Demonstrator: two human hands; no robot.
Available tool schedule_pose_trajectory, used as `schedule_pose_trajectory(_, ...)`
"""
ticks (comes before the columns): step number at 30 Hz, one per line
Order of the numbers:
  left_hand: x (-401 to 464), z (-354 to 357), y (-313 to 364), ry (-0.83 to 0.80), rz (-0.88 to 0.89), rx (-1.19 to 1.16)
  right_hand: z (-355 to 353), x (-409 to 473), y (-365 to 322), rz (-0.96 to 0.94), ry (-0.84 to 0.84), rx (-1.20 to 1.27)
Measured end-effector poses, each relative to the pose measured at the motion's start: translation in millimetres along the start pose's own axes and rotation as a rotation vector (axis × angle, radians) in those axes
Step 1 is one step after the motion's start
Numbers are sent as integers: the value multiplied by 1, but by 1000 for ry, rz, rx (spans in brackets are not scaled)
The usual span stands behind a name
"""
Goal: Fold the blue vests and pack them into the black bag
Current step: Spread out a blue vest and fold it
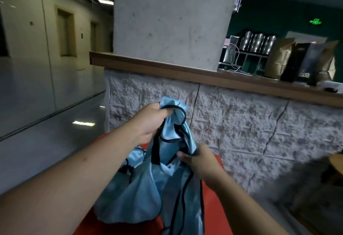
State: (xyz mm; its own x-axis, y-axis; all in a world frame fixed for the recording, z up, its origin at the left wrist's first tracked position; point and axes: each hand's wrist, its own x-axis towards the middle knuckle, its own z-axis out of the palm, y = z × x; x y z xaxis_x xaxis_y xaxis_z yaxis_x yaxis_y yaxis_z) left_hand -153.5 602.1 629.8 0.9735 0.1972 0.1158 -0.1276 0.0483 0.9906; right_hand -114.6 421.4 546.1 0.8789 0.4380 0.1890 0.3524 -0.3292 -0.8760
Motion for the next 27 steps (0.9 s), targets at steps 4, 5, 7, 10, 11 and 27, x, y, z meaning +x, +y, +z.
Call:
schedule_pose_trajectory(4,-9,-17,-3,143,-33,70,-40,-11,-6,67,82,7)
schedule_pose_trajectory(5,-10,-23,-6,178,-42,97,-49,-13,-9,57,88,26)
schedule_pose_trajectory(7,-12,-34,-9,212,-34,156,-62,-21,-21,75,81,131)
schedule_pose_trajectory(10,-17,-41,-5,217,-40,236,-86,-32,-44,139,85,326)
schedule_pose_trajectory(11,-18,-42,-2,210,-46,243,-93,-35,-53,173,81,377)
schedule_pose_trajectory(27,-90,62,-54,19,39,912,-95,-42,-89,345,248,195)
